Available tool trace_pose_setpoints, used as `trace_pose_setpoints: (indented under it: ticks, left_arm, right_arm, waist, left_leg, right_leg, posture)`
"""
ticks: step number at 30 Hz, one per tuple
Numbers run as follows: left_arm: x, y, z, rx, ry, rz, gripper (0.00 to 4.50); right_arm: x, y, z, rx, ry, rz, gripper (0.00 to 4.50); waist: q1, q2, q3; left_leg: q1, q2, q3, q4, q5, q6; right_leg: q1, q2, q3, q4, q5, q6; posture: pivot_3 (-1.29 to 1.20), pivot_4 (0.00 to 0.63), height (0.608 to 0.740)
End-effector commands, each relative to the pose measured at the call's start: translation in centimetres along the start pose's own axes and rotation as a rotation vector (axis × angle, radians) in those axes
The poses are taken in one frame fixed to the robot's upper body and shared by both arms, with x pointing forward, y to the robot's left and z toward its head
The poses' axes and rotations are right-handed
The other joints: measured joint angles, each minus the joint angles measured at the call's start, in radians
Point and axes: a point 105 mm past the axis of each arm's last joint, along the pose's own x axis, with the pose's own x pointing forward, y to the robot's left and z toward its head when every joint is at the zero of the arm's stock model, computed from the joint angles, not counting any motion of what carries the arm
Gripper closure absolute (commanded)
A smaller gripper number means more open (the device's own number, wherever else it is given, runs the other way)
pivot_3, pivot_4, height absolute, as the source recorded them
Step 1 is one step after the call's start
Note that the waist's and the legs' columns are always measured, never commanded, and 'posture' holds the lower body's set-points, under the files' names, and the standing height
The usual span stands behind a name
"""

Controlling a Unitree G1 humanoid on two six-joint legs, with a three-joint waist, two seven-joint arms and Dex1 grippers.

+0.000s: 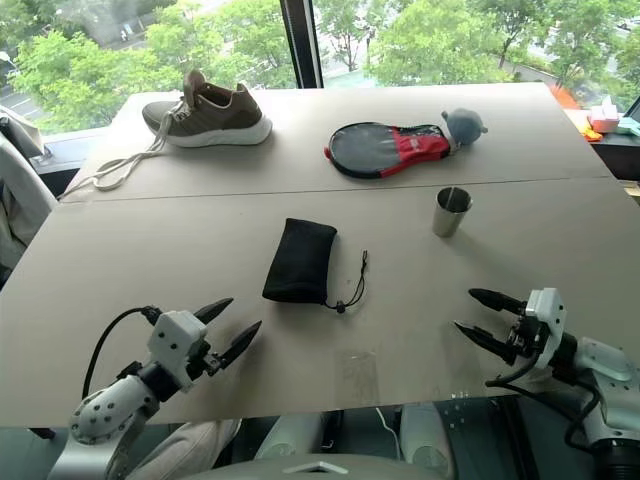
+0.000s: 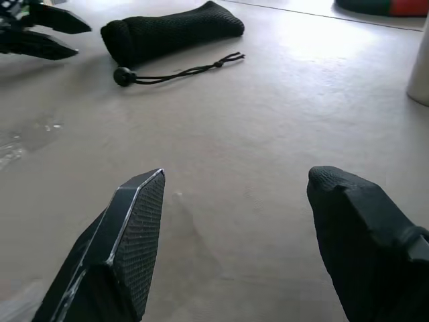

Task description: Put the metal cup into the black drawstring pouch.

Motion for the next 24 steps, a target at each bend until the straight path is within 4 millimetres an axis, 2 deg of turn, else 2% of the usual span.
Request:
trace_pose_setpoints:
  ticks: [1, 5, 11, 16, 24]
  left_arm:
    - [1.3, -0.5, 1.0, 0.073, -0.029, -0.024, 1.13]
    - [2.8, -0.6, 2.2, 0.104, -0.074, -0.031, 1.13]
    - [4.6, -0.2, 2.9, 0.205, -0.089, -0.005, 1.13]
    - [5.7, 0.0, 3.8, 0.284, -0.128, 0.006, 1.13]
    - [6.8, 0.0, 3.9, 0.308, -0.138, 0.004, 1.13]
  right_arm:
    - [1.1, 1.8, 1.6, -0.040, -0.061, 0.072, 1.09]
    - [1.7, 3.1, 2.5, -0.058, -0.116, 0.095, 1.09]
    - [2.2, 5.5, 3.2, -0.060, -0.142, 0.180, 1.09]
    - [2.4, 6.2, 3.4, -0.100, -0.138, 0.209, 1.09]
    - [3.0, 6.7, 4.0, -0.152, -0.149, 0.223, 1.09]
  waist:
    - [0.000, 0.000, 0.000]
    - [0.000, 0.000, 0.000]
    - [0.000, 0.000, 0.000]
    - [0.000, 0.000, 0.000]
    - [0.000, 0.000, 0.000]
  left_leg:
    - [0.000, 0.000, 0.000, 0.000, 0.000, 0.000]
    - [0.000, 0.000, 0.000, 0.000, 0.000, 0.000]
    - [0.000, 0.000, -0.001, 0.000, 0.000, 0.000]
    - [0.000, 0.000, -0.001, 0.000, 0.000, 0.000]
    - [0.000, 0.000, -0.001, 0.000, 0.000, 0.000]
  right_leg:
    - [0.000, 0.000, 0.000, 0.000, 0.000, 0.000]
    - [0.000, 0.000, 0.000, 0.000, 0.000, 0.000]
    - [0.000, 0.000, -0.001, 0.000, 0.000, 0.000]
    - [0.000, 0.000, -0.001, 0.000, 0.000, 0.000]
    - [0.000, 0.001, -0.001, 0.000, 0.000, 0.000]
  posture:
    - [0.00, 0.150, 0.736]
    - [0.00, 0.150, 0.736]
    - [0.00, 0.150, 0.736]
    - [0.00, 0.150, 0.736]
    - [0.00, 0.150, 0.736]
